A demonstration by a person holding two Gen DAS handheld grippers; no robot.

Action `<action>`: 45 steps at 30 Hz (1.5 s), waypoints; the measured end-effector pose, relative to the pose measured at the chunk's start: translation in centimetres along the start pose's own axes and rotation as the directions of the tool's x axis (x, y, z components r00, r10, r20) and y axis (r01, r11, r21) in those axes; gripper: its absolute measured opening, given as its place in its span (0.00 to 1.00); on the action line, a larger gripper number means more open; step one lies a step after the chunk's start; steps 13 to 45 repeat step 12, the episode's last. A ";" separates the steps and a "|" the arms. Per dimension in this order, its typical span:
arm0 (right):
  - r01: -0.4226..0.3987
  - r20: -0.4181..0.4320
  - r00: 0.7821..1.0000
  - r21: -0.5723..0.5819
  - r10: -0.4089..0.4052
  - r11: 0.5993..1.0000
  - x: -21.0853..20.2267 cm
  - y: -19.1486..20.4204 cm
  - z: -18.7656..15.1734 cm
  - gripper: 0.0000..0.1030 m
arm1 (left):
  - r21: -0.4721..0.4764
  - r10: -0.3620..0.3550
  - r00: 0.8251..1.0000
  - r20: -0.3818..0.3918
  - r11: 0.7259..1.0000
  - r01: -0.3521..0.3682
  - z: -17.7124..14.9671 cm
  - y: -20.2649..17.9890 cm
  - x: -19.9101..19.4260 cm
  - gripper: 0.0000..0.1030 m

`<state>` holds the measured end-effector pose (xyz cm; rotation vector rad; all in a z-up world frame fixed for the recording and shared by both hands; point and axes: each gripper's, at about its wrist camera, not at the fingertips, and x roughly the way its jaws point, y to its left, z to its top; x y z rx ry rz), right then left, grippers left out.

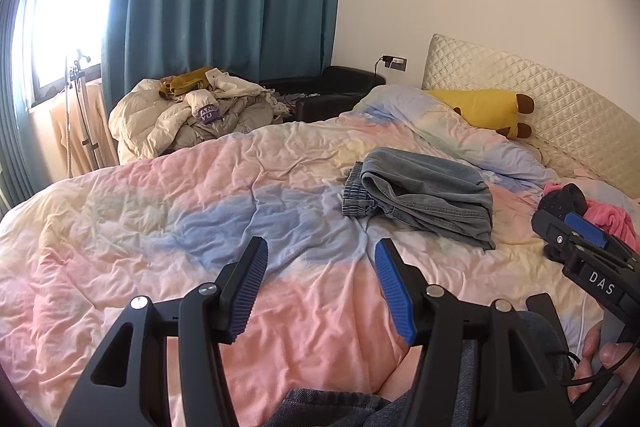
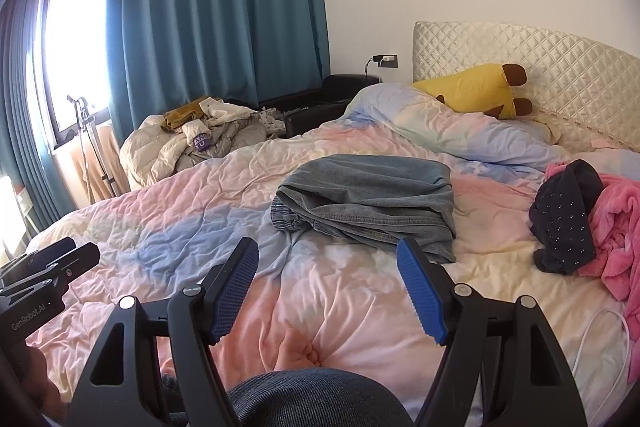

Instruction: Fold clothes

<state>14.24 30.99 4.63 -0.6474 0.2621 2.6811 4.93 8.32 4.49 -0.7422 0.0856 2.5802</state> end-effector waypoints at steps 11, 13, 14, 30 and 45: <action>-0.005 -0.018 1.000 -0.003 0.005 1.000 0.1 -0.1 0.1 0.71 | 0.000 0.007 1.000 0.000 1.000 -0.007 0.0 0.1 0.0 0.56; -0.003 -0.019 1.000 -0.003 0.003 1.000 0.1 -0.2 0.1 0.71 | -0.001 0.005 1.000 0.001 1.000 -0.005 0.0 0.1 -0.1 0.56; -0.003 -0.019 1.000 -0.003 0.003 1.000 0.1 -0.2 0.1 0.71 | -0.001 0.005 1.000 0.001 1.000 -0.005 0.0 0.1 -0.1 0.56; -0.003 -0.019 1.000 -0.003 0.003 1.000 0.1 -0.2 0.1 0.71 | -0.001 0.005 1.000 0.001 1.000 -0.005 0.0 0.1 -0.1 0.56; -0.003 -0.019 1.000 -0.003 0.003 1.000 0.1 -0.2 0.1 0.71 | -0.001 0.005 1.000 0.001 1.000 -0.005 0.0 0.1 -0.1 0.56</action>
